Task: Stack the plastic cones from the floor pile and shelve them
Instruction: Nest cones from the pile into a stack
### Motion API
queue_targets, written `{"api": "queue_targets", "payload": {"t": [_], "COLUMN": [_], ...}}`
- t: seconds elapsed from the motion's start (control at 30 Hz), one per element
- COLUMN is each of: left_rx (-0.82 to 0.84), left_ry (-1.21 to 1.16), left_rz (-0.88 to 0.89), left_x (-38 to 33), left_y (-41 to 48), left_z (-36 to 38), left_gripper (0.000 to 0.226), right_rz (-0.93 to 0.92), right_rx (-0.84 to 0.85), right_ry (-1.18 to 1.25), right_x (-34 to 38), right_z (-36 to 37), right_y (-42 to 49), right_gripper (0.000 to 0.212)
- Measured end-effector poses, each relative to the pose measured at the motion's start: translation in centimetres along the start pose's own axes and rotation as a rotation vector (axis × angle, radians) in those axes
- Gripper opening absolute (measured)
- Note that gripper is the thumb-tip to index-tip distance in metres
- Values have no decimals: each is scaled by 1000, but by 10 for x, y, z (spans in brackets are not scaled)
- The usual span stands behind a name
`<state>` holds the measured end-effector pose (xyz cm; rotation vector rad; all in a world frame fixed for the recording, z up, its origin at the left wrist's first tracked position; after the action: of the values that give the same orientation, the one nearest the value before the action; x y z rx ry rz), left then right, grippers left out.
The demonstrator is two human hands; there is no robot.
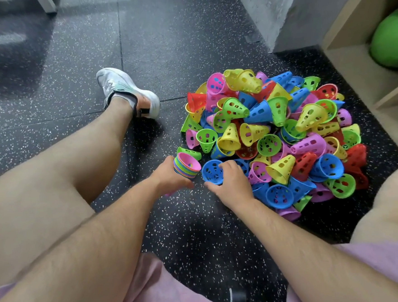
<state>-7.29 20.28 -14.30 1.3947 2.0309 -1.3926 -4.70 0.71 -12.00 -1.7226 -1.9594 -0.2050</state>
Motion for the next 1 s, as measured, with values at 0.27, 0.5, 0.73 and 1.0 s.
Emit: {"api": "queue_targets", "payload": {"t": [0.27, 0.5, 0.73, 1.0], "left_rx": [7, 23, 13, -13], "left_ry": [18, 58, 67, -2], "left_rz": [28, 128, 131, 178], "left_x": [-21, -45, -35, -33], "left_y": [-17, -28, -28, -12], "left_z": [5, 8, 11, 5], "left_gripper": [62, 42, 56, 51], "right_rz": [170, 28, 5, -32], "right_rx": [-233, -180, -174, 192], "right_ry": [347, 406, 432, 403], "right_x": [-38, 0, 12, 50], "right_z": [-66, -67, -60, -12], "right_y": [-28, -25, -17, -9], "right_gripper": [77, 85, 80, 54]}}
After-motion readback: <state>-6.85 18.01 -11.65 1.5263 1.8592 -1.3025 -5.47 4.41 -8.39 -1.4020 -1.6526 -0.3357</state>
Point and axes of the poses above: each hand's wrist, its own y-axis towards the middle knuckle, its own z-axis out of the palm, x = y × z, the point moved 10 cm from there along y, towards the middle knuckle, and after that the axes turned 4 degrees about z, right-handed, at the moved point
